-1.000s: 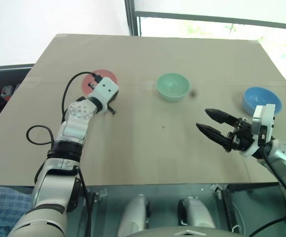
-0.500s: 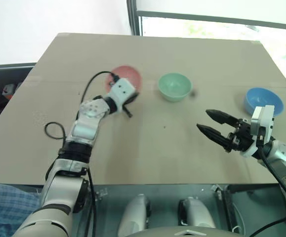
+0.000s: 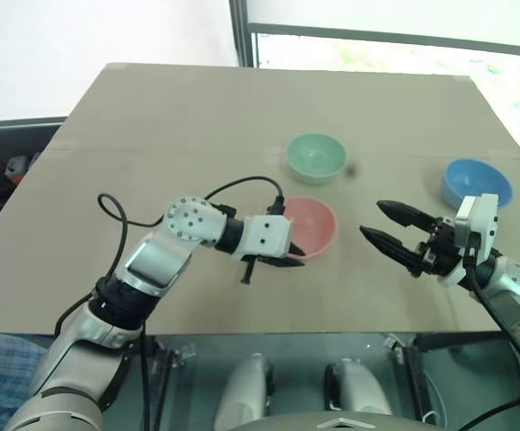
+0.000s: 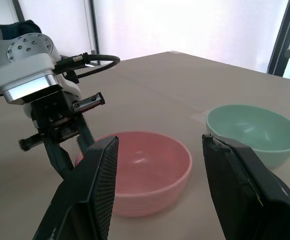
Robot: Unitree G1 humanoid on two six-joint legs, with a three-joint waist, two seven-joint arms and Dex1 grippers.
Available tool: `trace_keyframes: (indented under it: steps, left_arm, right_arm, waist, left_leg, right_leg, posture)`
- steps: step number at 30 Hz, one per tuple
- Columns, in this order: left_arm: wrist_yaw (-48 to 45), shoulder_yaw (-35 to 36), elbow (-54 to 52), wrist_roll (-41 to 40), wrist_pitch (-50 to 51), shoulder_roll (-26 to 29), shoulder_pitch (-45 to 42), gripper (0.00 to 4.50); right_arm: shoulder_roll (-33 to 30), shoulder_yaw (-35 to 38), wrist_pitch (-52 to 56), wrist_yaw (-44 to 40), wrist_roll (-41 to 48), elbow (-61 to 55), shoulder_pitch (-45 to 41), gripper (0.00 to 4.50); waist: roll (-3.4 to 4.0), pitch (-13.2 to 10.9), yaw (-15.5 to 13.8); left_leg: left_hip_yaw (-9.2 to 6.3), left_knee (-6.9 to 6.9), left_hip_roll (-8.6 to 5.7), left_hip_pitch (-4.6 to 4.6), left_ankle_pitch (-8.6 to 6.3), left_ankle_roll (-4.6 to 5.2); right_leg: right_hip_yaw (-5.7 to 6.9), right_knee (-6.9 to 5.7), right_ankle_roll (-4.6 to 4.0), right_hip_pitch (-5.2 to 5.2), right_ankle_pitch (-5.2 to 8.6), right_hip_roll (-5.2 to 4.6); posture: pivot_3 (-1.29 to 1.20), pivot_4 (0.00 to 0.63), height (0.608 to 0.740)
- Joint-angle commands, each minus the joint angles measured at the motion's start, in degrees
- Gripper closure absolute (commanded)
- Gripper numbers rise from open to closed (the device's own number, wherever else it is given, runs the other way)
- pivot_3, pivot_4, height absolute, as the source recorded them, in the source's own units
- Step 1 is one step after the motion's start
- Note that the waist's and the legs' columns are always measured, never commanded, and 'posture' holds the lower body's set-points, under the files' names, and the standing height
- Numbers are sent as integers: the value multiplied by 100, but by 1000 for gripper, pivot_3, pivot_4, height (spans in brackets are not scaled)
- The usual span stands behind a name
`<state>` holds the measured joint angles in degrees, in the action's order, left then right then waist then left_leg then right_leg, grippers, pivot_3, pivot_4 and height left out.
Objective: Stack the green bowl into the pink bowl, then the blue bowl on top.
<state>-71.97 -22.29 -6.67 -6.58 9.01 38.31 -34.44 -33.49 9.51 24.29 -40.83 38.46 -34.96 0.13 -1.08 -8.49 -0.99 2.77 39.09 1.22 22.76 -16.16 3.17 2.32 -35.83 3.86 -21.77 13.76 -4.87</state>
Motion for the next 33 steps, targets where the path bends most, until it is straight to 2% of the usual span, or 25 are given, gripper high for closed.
trace_keyframes:
  steps: [1,4,5,6,11,16,19,25,33]
  left_arm:
    - [233,359,79,-34,-210,-96,-126,1754]
    - [511,647,187,-140,-233,-232,-108,472]
    - [581,789,189,-280,-73,-277,-85,145]
    - [703,1022,179,-534,162,-373,-55,42]
    - [1335,2345,-159,-2053,1839,-571,205,42]
    - [1833,2989,-658,-2439,2589,-259,698,42]
    - [2151,3462,-902,-2766,2951,-119,918,42]
    - [2388,4199,-1474,-3448,3279,18,1505,42]
    - [2785,4611,-2025,-3757,3505,224,2313,42]
  right_arm:
    - [-1,89,-151,1,-25,-85,22,1715]
    - [-23,91,-123,-21,-12,-95,57,1715]
    - [-38,103,-117,-39,-4,-92,68,1715]
    - [-70,115,-96,-74,13,-83,76,1715]
    - [-396,94,-21,-296,-149,288,-220,1715]
    - [-894,-462,122,-292,-1090,1245,-1052,1715]
    - [-983,-856,114,-395,-1486,1811,-1751,1715]
    - [-424,-1678,-472,-511,-2380,3135,-3409,1715]
    - [580,-2390,-684,-861,-3000,4893,-5091,1715]
  waist:
    - [0,0,5]
    - [0,0,1]
    - [0,0,0]
    - [0,0,4]
    - [0,0,50]
    - [1,-1,72]
    - [-1,-3,45]
    - [1,-5,56]
    - [1,-7,87]
  left_leg:
    - [1,0,-1,2,-1,3]
    - [1,0,-1,6,-3,5]
    - [0,0,-1,7,-3,5]
    - [-1,2,0,7,-3,5]
    - [-1,9,4,1,-3,4]
    - [2,8,5,-4,-2,3]
    - [2,6,5,0,-2,3]
    - [6,1,4,1,-2,1]
    - [3,-1,1,7,-2,-2]
  right_leg:
    - [0,0,0,0,0,0]
    - [1,0,1,-2,0,-1]
    - [1,0,1,-2,0,-1]
    - [2,1,1,-2,0,-1]
    - [0,-3,2,0,0,-3]
    - [-1,-4,2,0,0,-3]
    - [-2,-2,1,-4,0,-4]
    - [-3,1,1,-9,0,-5]
    - [1,0,0,-10,0,-8]
  posture:
    - [0,150,740]
    - [0,150,740]
    - [0,150,740]
    - [0,150,740]
    - [0,150,740]
    - [0,150,740]
    - [0,150,740]
    - [0,150,740]
    - [0,150,740]
